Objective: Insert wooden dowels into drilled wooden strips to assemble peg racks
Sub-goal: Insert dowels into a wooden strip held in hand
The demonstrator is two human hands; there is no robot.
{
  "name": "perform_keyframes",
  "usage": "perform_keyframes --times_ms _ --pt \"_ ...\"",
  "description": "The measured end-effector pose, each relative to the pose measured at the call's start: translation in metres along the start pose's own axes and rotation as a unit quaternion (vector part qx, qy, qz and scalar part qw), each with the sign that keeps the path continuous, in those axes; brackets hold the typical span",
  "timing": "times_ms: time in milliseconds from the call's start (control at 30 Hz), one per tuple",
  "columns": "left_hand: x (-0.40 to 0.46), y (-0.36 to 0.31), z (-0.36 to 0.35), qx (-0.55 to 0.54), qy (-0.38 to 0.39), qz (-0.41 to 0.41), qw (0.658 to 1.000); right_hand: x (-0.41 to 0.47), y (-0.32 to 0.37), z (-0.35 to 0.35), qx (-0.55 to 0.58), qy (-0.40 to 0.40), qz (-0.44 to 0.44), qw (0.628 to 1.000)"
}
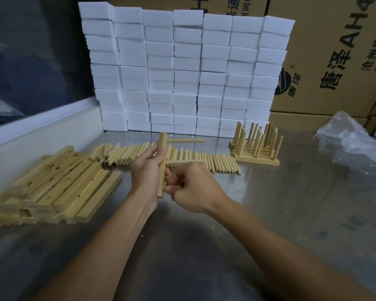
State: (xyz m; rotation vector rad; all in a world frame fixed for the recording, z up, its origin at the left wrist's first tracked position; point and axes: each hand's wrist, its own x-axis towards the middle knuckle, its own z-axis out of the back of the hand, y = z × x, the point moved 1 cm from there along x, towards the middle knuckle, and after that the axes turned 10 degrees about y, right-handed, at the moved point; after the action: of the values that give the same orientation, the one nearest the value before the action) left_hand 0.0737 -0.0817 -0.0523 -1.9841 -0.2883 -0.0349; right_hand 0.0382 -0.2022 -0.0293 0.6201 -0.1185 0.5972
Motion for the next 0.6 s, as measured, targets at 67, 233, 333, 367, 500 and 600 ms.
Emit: perform_keyframes --times_ms 67,233,333,367,500,600 --pt "0.002 0.000 -0.001 -0.003 -0.010 0.018 1.000 -0.005 0.000 -0.002 -0.104 -0.013 0.062 0.993" --pt "0.006 -0.004 -0.001 -0.007 -0.004 0.076 0.997 -0.013 0.004 -0.007 -0.261 -0.071 0.135 0.953" --pt "0.004 -0.004 -0.004 -0.005 -0.013 0.052 0.999 -0.008 0.007 -0.006 -0.233 -0.056 0.088 0.967" --pt "0.003 -0.004 -0.006 0.003 -0.016 0.033 0.999 -0.006 0.007 -0.005 -0.205 -0.044 0.067 0.976" --pt "-0.004 -0.006 -0.010 0.080 0.024 -0.047 0.995 -0.002 0.000 0.001 0.001 0.002 -0.025 1.000" --pt "-0.006 -0.005 -0.014 0.070 0.028 -0.049 0.996 -0.004 -0.005 0.004 0.031 0.019 -0.026 0.999"
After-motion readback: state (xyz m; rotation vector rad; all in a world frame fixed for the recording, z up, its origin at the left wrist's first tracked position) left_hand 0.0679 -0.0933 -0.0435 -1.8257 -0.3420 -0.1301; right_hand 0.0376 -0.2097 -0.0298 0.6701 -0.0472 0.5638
